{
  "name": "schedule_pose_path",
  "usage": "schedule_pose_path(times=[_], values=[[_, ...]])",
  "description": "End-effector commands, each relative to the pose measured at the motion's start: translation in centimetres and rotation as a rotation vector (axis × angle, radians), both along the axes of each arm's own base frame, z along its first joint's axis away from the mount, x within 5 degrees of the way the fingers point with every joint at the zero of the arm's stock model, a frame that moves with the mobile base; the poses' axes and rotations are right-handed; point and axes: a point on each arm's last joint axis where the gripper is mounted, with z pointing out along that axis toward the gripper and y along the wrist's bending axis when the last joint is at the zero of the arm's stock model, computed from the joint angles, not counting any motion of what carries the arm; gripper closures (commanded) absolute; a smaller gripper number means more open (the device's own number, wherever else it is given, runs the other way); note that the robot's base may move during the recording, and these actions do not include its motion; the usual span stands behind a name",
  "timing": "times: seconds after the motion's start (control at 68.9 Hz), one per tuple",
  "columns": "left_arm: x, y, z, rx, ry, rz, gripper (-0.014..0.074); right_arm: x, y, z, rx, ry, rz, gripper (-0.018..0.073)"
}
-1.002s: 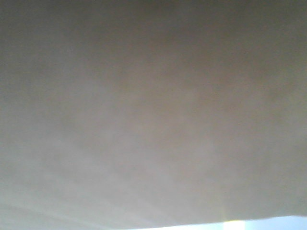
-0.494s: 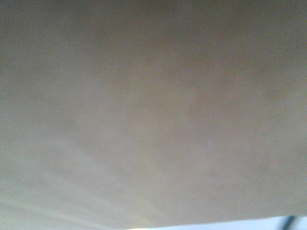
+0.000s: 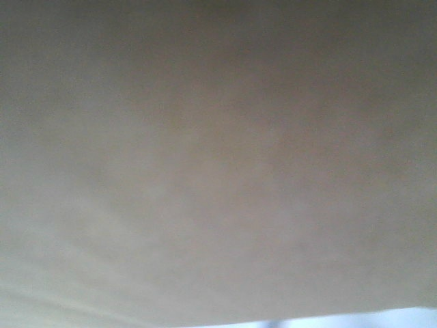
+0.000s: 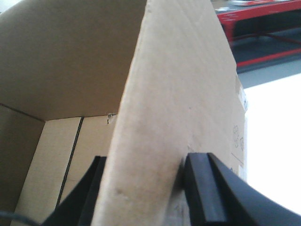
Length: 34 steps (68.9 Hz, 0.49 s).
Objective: Grab box from left shelf to table start
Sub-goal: 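Carry the box with both grippers while the base turns toward the table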
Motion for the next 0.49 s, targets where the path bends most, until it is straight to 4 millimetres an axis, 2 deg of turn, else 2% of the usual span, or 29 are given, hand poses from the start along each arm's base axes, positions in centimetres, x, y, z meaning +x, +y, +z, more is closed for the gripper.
schedule_pose_path(times=[0.0, 0.479], values=[[0.23, 0.42, -0.45, 0.092, 0.056, 0.03, 0.0696, -0.4, -0.3, 1.7, 0.03, -0.126, -0.033, 0.0503], [0.23, 0.42, -0.45, 0.092, 0.056, 0.03, 0.0696, -0.4, -0.3, 1.69, 0.03, -0.125, -0.033, 0.0503]])
